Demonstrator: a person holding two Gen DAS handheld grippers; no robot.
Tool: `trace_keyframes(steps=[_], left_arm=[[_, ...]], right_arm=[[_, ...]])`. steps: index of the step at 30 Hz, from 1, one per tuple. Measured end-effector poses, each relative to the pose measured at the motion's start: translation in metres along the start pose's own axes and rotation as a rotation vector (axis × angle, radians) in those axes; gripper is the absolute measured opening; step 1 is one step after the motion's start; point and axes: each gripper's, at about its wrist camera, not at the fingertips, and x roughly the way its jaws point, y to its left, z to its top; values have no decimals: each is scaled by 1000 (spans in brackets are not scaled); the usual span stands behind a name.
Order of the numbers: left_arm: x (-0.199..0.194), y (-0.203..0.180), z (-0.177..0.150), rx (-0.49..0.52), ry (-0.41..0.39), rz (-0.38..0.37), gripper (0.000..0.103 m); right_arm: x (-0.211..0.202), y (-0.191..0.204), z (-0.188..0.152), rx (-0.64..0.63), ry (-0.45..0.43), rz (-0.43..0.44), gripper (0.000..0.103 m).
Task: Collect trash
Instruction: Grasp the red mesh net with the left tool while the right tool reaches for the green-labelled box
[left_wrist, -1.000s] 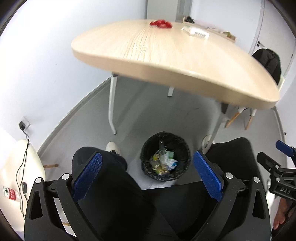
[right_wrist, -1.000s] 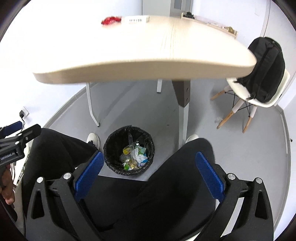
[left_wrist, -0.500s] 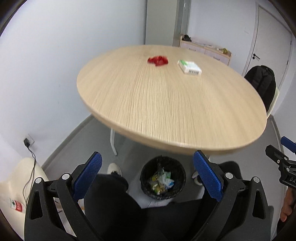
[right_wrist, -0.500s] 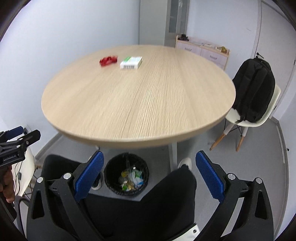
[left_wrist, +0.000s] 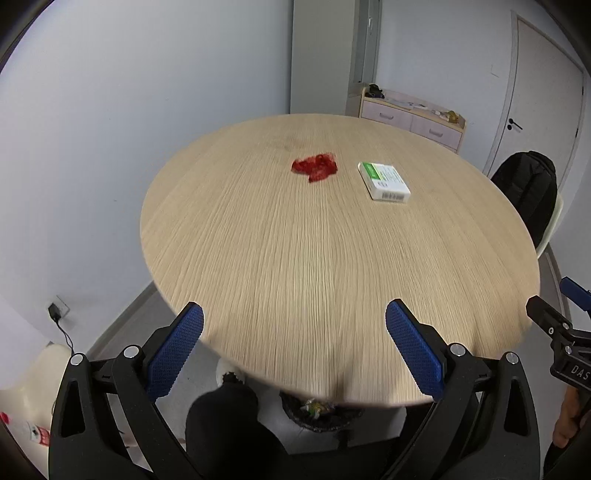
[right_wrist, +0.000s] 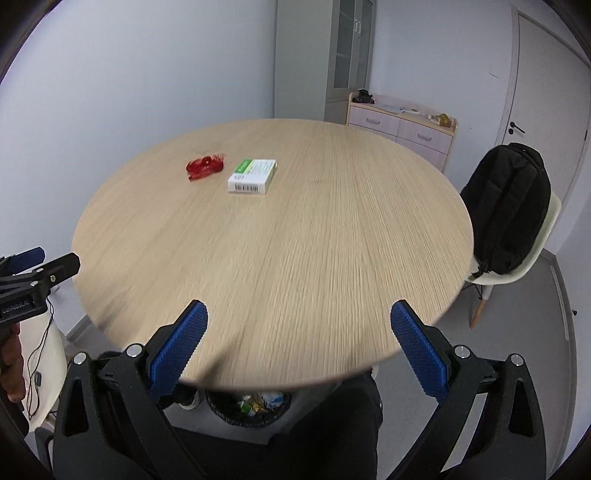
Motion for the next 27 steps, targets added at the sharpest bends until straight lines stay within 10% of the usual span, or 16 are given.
trace_keyframes(steps=[27], left_arm=[[200,-25,158,-6,74,-9,96]], right_arm=[[161,-9,129,13,75,21,95]])
